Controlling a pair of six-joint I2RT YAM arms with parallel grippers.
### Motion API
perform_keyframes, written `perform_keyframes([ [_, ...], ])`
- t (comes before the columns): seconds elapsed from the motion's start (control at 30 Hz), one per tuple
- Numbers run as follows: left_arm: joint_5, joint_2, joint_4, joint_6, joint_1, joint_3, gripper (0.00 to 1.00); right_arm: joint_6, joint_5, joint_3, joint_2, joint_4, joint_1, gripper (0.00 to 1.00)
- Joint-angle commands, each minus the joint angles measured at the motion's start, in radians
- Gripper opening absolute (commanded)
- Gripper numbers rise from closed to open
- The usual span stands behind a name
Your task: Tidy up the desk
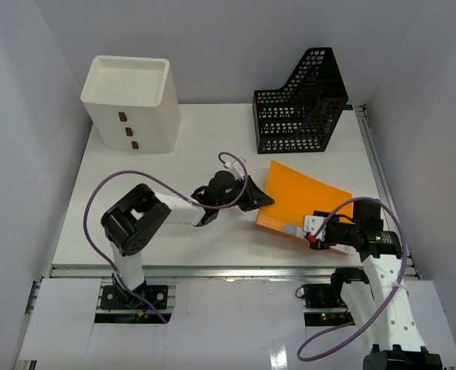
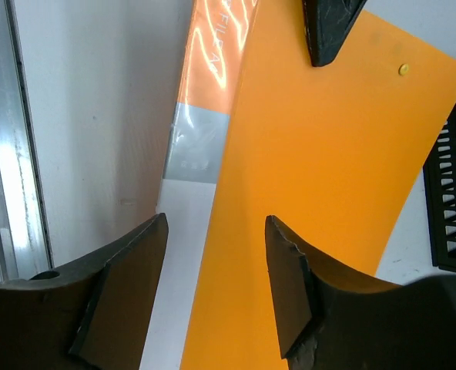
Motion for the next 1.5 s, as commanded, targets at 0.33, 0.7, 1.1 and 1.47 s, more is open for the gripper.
perform_keyframes([
  [0.33,-0.208,-0.415,-0.762,1.089,0.030,0.421,0.00,0.331,-0.150,0.369,0.061,0.044,0.004,0.79],
  [0.7,-0.415,-0.389,-0.974,1.543,0.048,0.778,0.00,0.647,-0.035,0.334,0.049,0.357,-0.001,0.79],
  [1.1,-0.349,-0.244,-0.925,1.776,0.048,1.067,0.00,0.875,0.109,0.018,0.082,0.778,-0.073,0.78],
  [1.47,-0.192,-0.140,-0.620,1.954,0.048,1.003,0.00,0.878,0.010,-0.016,0.089,0.773,-0.104,0.72],
])
